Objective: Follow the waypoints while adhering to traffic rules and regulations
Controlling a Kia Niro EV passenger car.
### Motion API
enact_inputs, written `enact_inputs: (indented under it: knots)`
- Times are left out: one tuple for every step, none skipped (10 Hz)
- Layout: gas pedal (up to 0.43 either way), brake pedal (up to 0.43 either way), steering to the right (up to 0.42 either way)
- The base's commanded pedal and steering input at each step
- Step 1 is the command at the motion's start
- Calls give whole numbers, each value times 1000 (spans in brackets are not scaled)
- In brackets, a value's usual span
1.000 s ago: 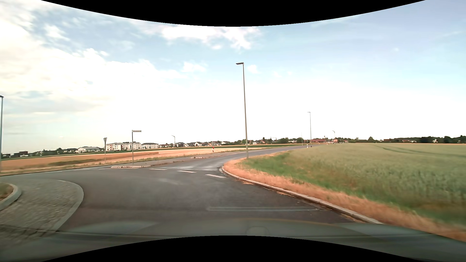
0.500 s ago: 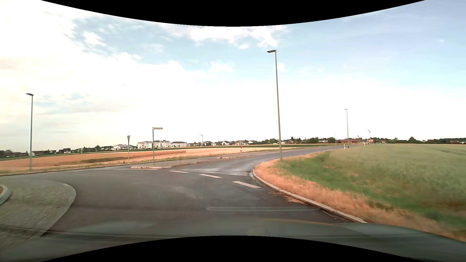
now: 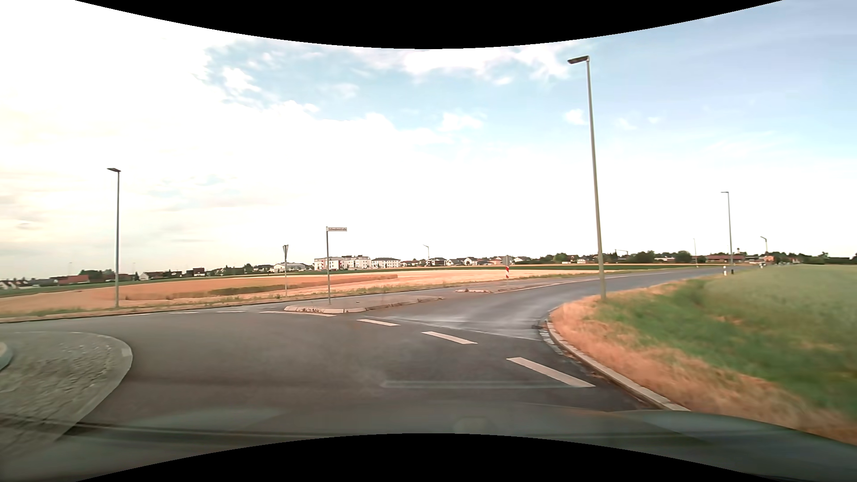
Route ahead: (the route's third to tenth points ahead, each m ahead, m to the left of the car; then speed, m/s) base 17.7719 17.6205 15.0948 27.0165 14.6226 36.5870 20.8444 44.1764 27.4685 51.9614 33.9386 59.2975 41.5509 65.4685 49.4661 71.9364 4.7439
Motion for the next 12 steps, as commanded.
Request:
enact_inputs:
  knots:
    - [110,0,-283]
    - [110,0,-284]
    - [110,0,-284]
    - [110,0,-284]
    - [110,0,-284]
    - [110,0,-284]
    - [110,0,-287]
    - [110,0,-294]
    - [110,0,-303]
    - [110,0,-310]
    - [110,0,-313]
    - [110,0,-314]
